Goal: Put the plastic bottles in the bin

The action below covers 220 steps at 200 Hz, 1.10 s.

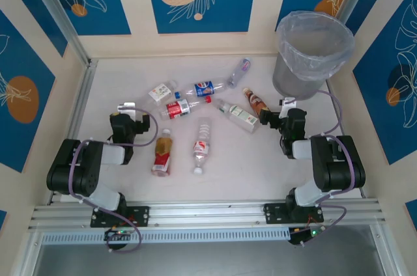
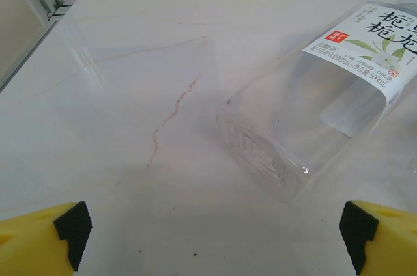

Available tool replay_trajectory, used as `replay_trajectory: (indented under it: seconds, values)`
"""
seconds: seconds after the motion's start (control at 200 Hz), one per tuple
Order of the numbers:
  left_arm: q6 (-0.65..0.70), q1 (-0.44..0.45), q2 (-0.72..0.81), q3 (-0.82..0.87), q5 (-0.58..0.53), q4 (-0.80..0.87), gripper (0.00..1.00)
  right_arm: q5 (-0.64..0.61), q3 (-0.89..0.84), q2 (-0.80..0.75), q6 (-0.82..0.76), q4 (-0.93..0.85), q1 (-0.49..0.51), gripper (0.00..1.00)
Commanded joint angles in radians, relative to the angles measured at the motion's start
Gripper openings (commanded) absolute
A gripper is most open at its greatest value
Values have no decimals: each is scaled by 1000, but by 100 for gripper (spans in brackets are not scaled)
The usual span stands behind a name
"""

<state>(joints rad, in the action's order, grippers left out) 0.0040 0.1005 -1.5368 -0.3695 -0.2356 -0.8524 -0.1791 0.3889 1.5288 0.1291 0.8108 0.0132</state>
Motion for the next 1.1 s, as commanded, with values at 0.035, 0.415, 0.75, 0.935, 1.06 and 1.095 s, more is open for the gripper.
replay_trajectory:
  seconds: [0.035,0.415,0.75,0.935,1.06,1.095]
  values:
    - [11,-1,2,-14,15,-13,99,0,12,-6,-14,27,5,99]
    - [11,-1,1,-15,15,-11,99,21,14,-6,-9,22,-5,99]
    - [11,-1,4,-13,15,-15,99,16,9,-7,-11,29,-2,99]
    - [16,-1,30,-29,24,30,99,-20,6,-40,2,12,2,99]
    - [-2,0,120,-165,-2,362,99,-21,-10,-138,-2,-41,4,99]
    - [0,1,140,-170,0,381,99,-22,-14,-173,1,-68,4,99]
